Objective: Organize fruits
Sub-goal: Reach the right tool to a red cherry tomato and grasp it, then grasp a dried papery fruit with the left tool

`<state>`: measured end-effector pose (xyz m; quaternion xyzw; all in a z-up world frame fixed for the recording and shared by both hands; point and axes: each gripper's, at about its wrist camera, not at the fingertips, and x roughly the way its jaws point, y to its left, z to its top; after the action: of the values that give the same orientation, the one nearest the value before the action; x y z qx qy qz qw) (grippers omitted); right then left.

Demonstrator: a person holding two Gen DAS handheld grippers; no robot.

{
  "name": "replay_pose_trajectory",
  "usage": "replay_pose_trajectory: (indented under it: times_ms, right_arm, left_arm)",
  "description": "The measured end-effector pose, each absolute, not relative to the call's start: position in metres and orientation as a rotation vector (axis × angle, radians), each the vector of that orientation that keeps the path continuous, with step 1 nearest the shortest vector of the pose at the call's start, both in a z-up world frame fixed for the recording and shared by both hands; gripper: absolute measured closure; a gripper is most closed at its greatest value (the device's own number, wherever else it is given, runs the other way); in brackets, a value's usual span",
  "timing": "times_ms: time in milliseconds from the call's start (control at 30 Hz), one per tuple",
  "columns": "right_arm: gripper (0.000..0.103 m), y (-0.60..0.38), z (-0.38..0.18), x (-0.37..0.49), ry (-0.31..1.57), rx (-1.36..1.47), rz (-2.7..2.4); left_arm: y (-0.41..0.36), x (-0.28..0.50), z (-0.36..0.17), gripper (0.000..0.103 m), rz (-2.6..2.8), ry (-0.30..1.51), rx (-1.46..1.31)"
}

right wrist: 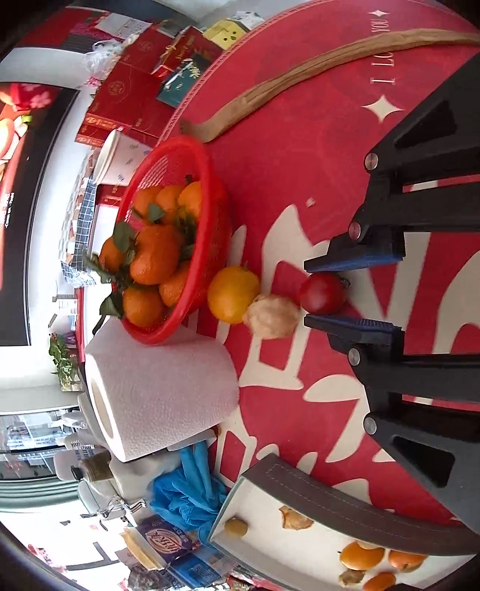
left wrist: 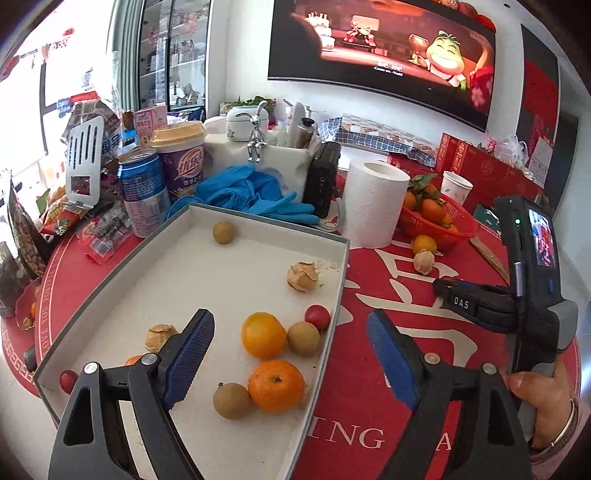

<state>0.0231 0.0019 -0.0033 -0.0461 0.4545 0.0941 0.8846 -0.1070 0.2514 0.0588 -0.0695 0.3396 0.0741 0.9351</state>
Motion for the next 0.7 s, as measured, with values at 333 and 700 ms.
replay_pose_trajectory:
  times_ms: [333, 700]
  right_arm:
    - [0.08, -0.085, 0.0, -0.029, 0.948, 0.018, 0.196]
    - [0.08, -0.123, 0.009, -0.034, 0.939, 0.145, 0.236]
  left_arm:
    - [0.179, -0.079, 0.055, 0.016, -0.045, 0.791, -0.032]
    - [0.118, 0.028, 0.037, 0.02, -0.015, 0.917, 0.093]
